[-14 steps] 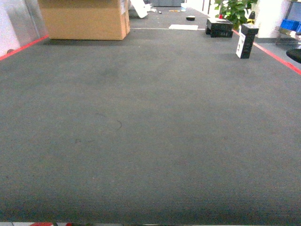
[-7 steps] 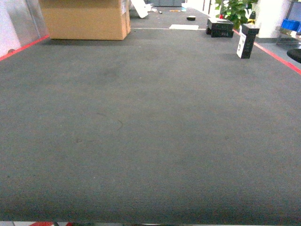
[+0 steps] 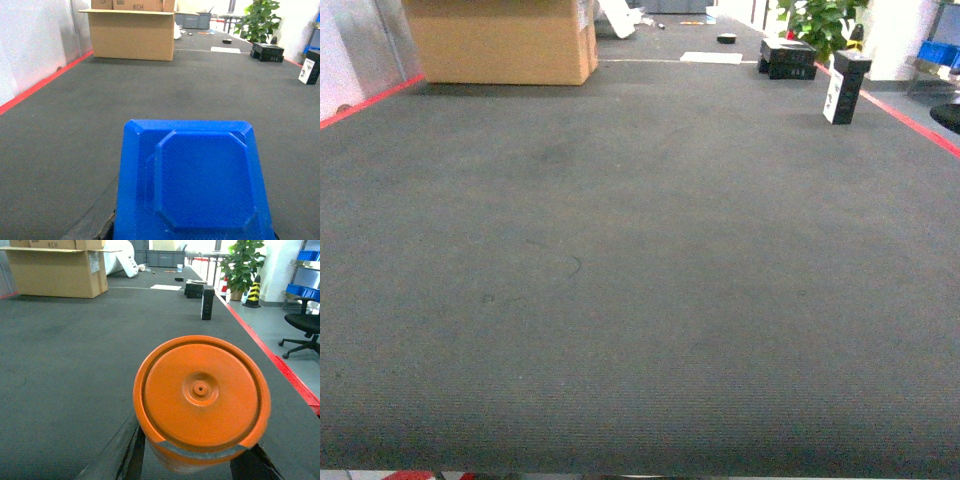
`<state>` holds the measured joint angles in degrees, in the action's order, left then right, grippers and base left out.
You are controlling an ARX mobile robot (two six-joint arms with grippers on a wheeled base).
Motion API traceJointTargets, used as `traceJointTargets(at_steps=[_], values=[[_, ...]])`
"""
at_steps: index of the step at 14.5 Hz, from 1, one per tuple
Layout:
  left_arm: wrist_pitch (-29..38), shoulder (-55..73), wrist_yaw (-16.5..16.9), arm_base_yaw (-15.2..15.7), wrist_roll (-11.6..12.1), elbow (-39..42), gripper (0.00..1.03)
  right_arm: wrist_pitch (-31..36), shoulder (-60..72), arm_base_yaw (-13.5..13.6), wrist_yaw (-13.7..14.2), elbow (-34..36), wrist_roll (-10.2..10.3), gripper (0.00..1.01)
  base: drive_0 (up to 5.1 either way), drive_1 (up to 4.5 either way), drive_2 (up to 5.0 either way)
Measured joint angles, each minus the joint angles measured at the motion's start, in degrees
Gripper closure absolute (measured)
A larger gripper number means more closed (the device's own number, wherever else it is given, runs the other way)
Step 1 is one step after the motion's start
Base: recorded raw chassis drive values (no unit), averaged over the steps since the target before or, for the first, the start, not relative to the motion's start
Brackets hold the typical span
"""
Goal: Sort blue parts and orange caps into right shelf containers
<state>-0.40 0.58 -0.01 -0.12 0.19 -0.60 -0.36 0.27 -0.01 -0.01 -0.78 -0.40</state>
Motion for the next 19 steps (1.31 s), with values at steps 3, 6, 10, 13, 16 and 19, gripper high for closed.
traceJointTargets(at_steps=[3, 6, 10, 13, 16, 19], values=[[0.0, 0.0, -0.1, 0.1, 0.0, 0.0, 0.60, 0.0, 0.0, 0.0, 0.0, 0.0, 0.0, 0.60, 0.0, 0.00, 0.0], [0.0, 0.0, 0.0, 0.1, 0.0, 0.0, 0.60, 0.0, 0.0, 0.0, 0.0, 0.0, 0.0, 0.60, -1.1, -1.11, -1.1], [0.0, 0.0, 0.0, 0.1, 0.0, 0.0, 0.60, 0.0, 0.0, 0.0, 0.0, 0.0, 0.0, 0.60, -1.6, -1.60, -1.6], [0.0, 0.0, 0.0, 0.1, 0.0, 0.0, 0.60, 0.0, 0.0, 0.0, 0.0, 0.0, 0.0, 0.60, -1.8, -1.76, -1.8], [0.0, 0.0, 0.0, 0.1, 0.0, 0.0, 0.60, 0.0, 0.0, 0.0, 0.0, 0.0, 0.0, 0.60, -1.5, -1.51, -1.5], [0.0, 0.0, 0.0, 0.1, 0.0, 0.0, 0.60, 0.0, 0.0, 0.0, 0.0, 0.0, 0.0, 0.60, -1.7, -1.68, -1.7]])
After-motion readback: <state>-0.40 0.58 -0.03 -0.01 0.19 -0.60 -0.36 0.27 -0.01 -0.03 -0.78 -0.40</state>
